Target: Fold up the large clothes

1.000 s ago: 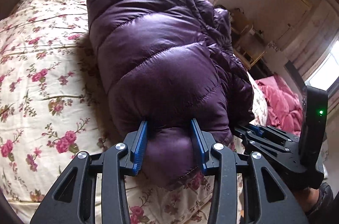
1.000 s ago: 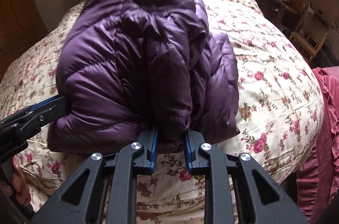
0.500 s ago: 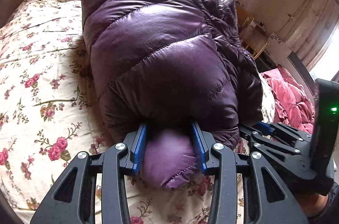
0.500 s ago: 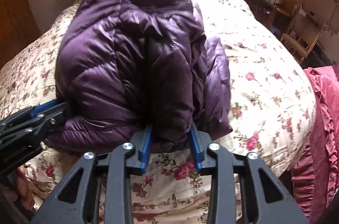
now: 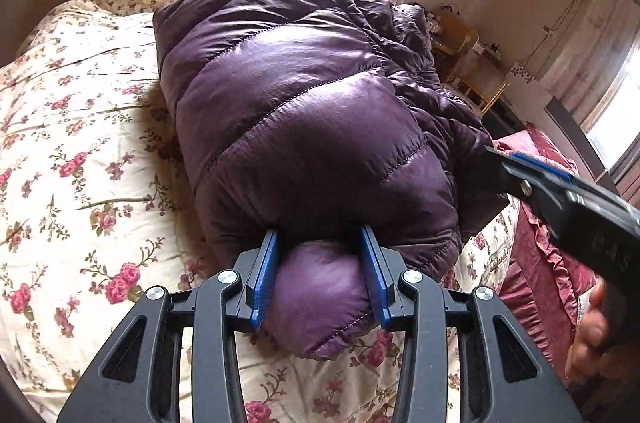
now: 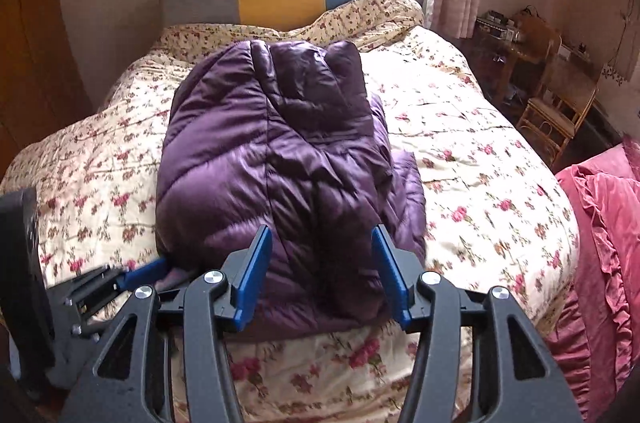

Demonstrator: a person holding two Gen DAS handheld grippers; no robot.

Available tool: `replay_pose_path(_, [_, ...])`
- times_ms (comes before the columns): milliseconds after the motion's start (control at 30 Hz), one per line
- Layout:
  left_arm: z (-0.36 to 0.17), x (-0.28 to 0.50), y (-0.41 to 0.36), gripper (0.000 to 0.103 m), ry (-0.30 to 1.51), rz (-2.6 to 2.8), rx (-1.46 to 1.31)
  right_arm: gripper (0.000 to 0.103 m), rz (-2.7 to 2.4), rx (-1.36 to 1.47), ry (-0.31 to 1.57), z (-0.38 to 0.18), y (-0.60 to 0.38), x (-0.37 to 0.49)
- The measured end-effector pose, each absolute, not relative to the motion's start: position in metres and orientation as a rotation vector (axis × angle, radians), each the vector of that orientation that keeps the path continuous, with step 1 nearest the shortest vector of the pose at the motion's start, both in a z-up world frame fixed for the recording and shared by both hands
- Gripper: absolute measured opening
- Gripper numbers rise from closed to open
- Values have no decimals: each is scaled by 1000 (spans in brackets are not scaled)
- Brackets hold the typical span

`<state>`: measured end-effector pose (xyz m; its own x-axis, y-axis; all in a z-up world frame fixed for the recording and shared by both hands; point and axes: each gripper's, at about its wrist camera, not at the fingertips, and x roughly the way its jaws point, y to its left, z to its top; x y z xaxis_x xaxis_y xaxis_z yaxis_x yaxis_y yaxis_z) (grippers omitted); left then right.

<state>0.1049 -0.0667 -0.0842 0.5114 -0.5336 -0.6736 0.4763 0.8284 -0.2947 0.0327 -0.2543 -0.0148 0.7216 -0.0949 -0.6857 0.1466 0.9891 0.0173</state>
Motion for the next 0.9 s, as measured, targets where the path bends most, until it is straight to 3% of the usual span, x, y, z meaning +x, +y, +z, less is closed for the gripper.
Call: replay_pose_path(900, [-68, 100, -64, 40, 809, -599, -40, 48, -212, 59, 868, -60, -258, 53])
